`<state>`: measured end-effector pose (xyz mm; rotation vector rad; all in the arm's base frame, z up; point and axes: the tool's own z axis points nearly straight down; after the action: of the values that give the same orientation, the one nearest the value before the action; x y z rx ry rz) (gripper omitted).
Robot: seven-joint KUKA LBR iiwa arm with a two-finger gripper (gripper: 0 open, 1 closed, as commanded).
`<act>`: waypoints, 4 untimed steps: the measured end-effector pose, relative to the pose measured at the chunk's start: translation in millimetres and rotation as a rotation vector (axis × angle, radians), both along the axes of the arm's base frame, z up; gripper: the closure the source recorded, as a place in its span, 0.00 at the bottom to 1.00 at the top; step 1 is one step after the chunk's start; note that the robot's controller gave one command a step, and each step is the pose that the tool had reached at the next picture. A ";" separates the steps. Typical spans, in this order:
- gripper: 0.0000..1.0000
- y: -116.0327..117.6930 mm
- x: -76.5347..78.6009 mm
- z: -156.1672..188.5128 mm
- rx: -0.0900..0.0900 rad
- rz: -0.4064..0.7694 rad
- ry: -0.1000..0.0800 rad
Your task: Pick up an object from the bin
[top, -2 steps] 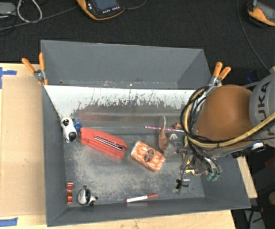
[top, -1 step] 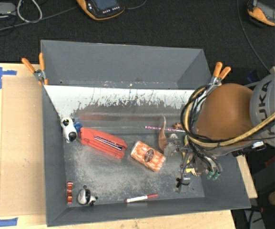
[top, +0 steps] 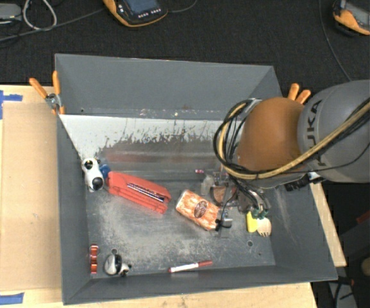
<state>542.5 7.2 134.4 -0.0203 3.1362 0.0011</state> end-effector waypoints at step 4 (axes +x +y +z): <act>1.00 -31.7 50.6 8.0 0.003 -0.102 0.006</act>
Offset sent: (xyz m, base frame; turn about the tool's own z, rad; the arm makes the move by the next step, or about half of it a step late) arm 0.0519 -0.0339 -0.0644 0.1162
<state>593.0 -24.5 142.4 0.1393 3.1393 0.0054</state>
